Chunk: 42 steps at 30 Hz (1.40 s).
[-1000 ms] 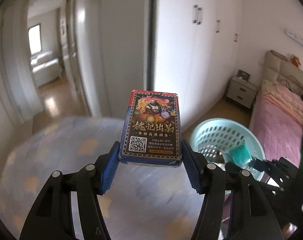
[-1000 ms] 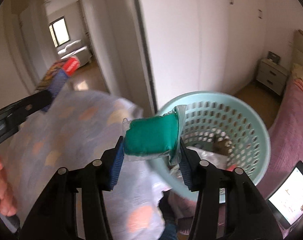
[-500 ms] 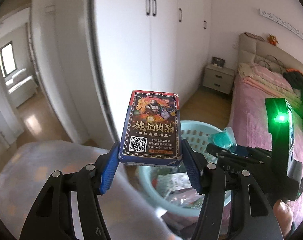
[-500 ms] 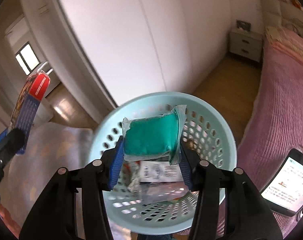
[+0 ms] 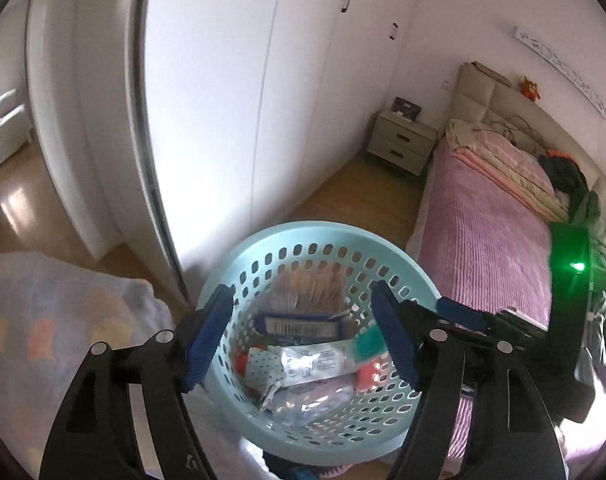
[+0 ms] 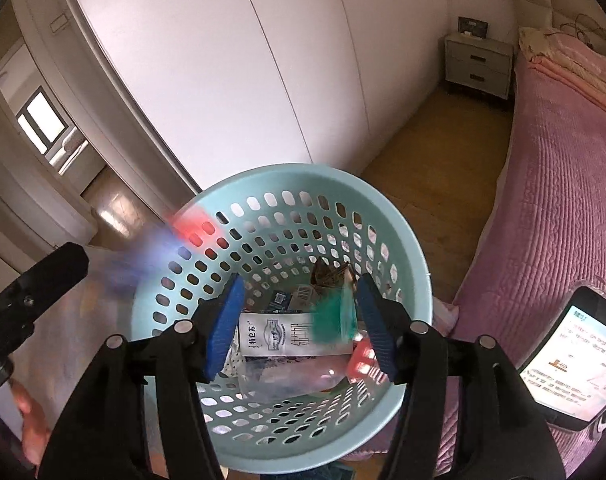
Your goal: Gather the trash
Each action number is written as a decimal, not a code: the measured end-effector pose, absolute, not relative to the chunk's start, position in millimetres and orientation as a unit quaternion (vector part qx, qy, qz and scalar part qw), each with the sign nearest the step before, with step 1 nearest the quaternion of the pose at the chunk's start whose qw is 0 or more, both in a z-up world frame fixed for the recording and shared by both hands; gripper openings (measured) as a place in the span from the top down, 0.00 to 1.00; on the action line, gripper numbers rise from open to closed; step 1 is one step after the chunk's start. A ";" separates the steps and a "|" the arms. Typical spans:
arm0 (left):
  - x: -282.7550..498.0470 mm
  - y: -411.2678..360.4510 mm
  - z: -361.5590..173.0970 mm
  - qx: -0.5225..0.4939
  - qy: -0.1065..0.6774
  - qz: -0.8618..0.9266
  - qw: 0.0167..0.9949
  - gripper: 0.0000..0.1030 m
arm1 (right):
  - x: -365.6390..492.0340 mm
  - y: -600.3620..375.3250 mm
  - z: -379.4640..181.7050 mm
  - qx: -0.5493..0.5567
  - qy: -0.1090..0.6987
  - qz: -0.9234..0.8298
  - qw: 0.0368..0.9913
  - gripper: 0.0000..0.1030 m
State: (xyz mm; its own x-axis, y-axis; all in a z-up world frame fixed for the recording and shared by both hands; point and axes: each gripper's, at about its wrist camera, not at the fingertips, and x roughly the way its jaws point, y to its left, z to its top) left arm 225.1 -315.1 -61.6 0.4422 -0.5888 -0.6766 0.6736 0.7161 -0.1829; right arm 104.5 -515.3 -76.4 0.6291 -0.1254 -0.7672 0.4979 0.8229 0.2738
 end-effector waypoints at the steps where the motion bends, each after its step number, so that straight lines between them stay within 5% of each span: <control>1: 224.5 -312.1 -62.2 0.055 0.376 -0.372 0.847 0.32 | 102.2 -513.9 -75.0 0.236 0.390 -0.178 0.872 0.46; 23: 144.6 -141.8 -17.7 0.029 0.271 -0.255 0.928 0.19 | 54.4 -353.2 -3.8 0.110 0.295 -0.120 0.942 0.35; 31: 113.1 -100.4 -39.7 0.033 0.186 -0.180 0.965 0.18 | 32.0 -313.3 -10.1 0.086 0.241 -0.151 0.955 0.34; 42: 121.9 -91.1 -57.3 0.029 0.196 -0.155 0.968 0.12 | 13.7 -302.7 -10.5 0.076 0.213 -0.188 0.956 0.33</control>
